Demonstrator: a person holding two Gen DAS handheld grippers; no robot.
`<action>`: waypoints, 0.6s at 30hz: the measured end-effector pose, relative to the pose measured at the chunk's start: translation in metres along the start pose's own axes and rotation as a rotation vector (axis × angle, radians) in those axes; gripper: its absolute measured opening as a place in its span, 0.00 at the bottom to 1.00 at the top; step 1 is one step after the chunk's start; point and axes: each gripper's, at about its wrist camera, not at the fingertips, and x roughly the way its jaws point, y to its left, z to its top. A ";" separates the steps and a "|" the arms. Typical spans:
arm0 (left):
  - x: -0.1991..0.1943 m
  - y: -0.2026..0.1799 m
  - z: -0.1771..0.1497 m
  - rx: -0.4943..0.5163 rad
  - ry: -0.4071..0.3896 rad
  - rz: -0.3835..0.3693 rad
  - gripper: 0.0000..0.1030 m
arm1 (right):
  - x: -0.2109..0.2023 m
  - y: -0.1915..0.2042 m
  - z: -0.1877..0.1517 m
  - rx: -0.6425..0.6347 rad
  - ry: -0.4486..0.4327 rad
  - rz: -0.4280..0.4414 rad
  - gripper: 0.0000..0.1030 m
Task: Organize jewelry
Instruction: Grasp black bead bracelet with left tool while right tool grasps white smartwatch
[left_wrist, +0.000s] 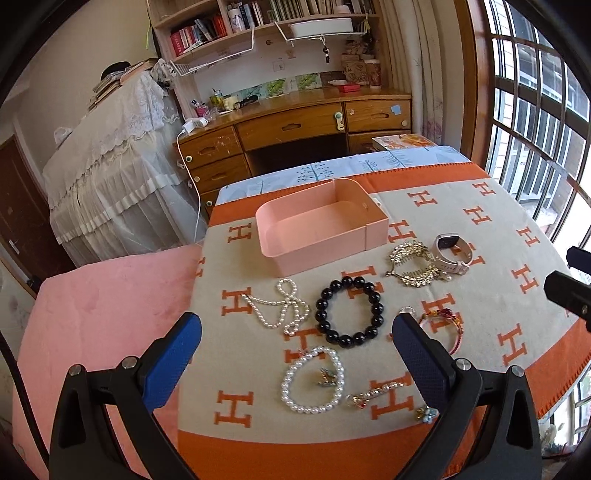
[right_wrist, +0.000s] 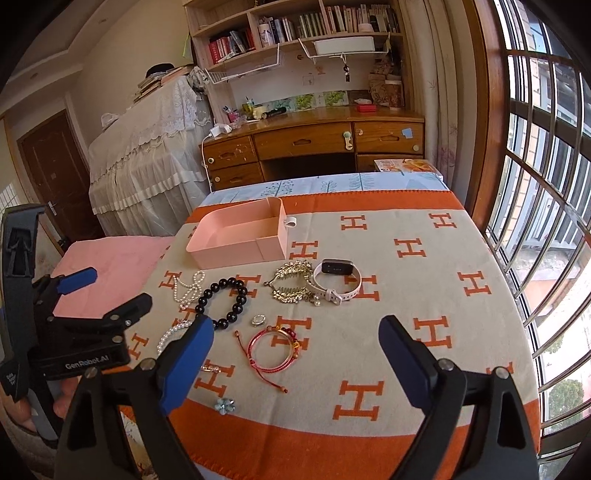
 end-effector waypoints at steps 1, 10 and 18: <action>0.003 0.006 0.005 -0.006 0.016 -0.005 0.99 | 0.004 -0.006 0.005 0.005 0.011 0.001 0.86; 0.047 0.039 0.031 -0.034 0.113 -0.056 0.99 | 0.060 -0.050 0.049 0.069 0.143 0.015 0.67; 0.119 0.027 0.024 -0.030 0.281 -0.178 0.97 | 0.137 -0.080 0.060 0.176 0.340 0.059 0.50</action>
